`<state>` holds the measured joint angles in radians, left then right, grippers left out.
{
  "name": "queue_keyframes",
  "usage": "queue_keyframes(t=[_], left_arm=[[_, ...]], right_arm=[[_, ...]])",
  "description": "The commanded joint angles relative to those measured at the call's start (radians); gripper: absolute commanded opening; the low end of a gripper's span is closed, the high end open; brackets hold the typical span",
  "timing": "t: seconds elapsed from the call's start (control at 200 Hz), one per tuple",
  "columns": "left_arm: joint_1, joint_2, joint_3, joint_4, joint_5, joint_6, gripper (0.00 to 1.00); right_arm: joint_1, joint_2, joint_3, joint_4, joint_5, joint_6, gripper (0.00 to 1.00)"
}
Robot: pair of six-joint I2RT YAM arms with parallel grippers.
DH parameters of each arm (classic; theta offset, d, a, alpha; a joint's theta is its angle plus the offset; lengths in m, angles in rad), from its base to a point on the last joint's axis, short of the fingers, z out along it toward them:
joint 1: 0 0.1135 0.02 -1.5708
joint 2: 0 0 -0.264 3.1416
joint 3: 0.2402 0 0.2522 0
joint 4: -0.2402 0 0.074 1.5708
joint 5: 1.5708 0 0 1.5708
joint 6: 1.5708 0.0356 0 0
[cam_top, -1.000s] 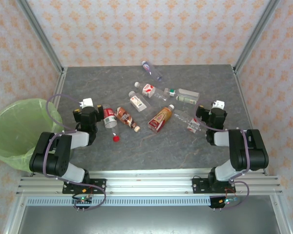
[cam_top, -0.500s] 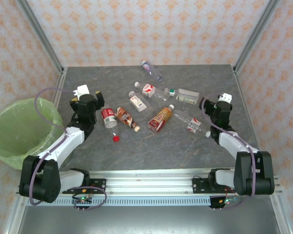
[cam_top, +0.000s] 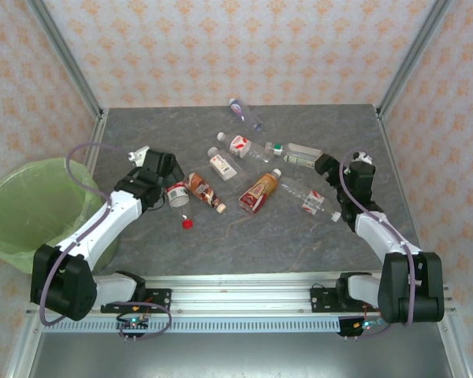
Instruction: Put the plastic bottles in the bin
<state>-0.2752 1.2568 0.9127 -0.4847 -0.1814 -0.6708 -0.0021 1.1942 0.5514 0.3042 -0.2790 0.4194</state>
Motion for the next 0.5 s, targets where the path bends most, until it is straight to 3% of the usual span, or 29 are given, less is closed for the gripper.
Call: queue_keyframes(t=[0.0, 0.165, 0.345, 0.495], left_arm=[[-0.005, -0.022, -0.034, -0.083, 0.161, -0.019, 1.0], [-0.015, 0.005, -0.072, -0.077, 0.2, 0.017, 1.0], [-0.014, 0.113, -0.029, -0.036, 0.34, 0.101, 1.0], [-0.015, 0.185, -0.013, -0.043, 0.285, 0.13, 1.0]], right_arm=[[0.006, 0.004, 0.037, -0.005, -0.042, 0.015, 0.99], [0.012, 0.001, 0.035, -0.002, -0.079, -0.004, 0.99], [0.025, -0.004, 0.048, -0.021, -0.11, -0.026, 0.99], [0.037, -0.004, 0.067, -0.045, -0.122, -0.039, 0.99]])
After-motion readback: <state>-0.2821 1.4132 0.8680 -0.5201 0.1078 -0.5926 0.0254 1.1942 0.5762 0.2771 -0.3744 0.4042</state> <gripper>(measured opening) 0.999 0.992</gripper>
